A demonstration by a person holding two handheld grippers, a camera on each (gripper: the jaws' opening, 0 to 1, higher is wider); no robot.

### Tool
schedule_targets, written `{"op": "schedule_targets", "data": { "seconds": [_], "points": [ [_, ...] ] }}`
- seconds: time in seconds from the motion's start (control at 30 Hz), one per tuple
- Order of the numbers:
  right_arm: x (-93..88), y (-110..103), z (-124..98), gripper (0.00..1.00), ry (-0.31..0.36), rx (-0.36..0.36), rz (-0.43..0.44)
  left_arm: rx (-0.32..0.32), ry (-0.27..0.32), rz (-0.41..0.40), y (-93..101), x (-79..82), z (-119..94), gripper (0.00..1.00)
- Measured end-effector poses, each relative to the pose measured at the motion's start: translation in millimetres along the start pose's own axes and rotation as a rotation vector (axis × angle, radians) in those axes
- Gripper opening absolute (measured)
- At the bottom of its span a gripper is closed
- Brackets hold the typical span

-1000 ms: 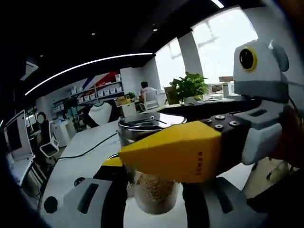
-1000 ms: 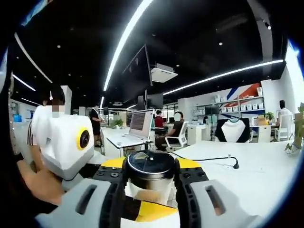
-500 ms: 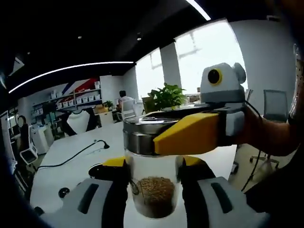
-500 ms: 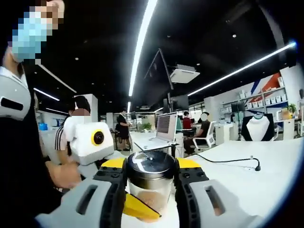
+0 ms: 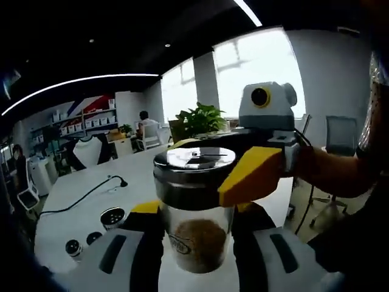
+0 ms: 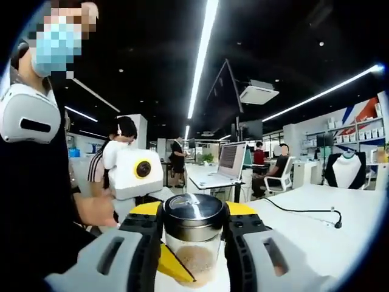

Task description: Rotate the seasoning bottle until the label or dispensing opening points toward the visible target arrow and the bottle remains upright within the marked orientation range

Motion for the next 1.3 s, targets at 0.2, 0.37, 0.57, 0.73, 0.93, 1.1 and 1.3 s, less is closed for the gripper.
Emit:
{"op": "schedule_targets", "data": {
  "seconds": [0.2, 0.37, 0.57, 0.73, 0.93, 1.1, 1.3],
  "points": [
    [-6.2, 2, 9, 0.37, 0.005, -0.147, -0.006, 0.108, -0.045, 0.043, -6.6, -5.8, 1, 0.45],
    [-3.9, 0, 9, 0.37, 0.017, -0.14, -0.008, 0.096, -0.034, 0.047, -6.9, -3.8, -3, 0.45],
    [-1.7, -8, 0, 0.36, -0.054, 0.04, -0.055, -0.07, 0.007, -0.013, 7.7, -3.2, -7, 0.43],
    [2.9, -10, -11, 0.36, -0.077, 0.174, -0.045, -0.213, 0.036, -0.07, 19.0, -0.9, -10, 0.42],
    [2.3, 4, -17, 0.37, -0.064, 0.17, 0.021, -0.139, 0.017, -0.03, 15.9, -0.1, -4, 0.41],
    [-10.6, 17, -14, 0.36, -0.071, -0.011, 0.021, 0.063, -0.079, 0.056, -0.7, -10.0, 0, 0.4],
    [-19.2, 22, -3, 0.37, -0.042, -0.234, 0.045, 0.193, -0.103, 0.128, -8.4, -16.7, 3, 0.4]
  ]
}}
Point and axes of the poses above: the point that each gripper's makers call its tool centre point, and the gripper's own axes: z roughly forward along the fingers, y roughly to its right, x roughly out of its top, the point moved 4 cm from there along -z, roughly backward along the fingers, and after that the axes turned 8 degrees about y, right-handed, at the moved point
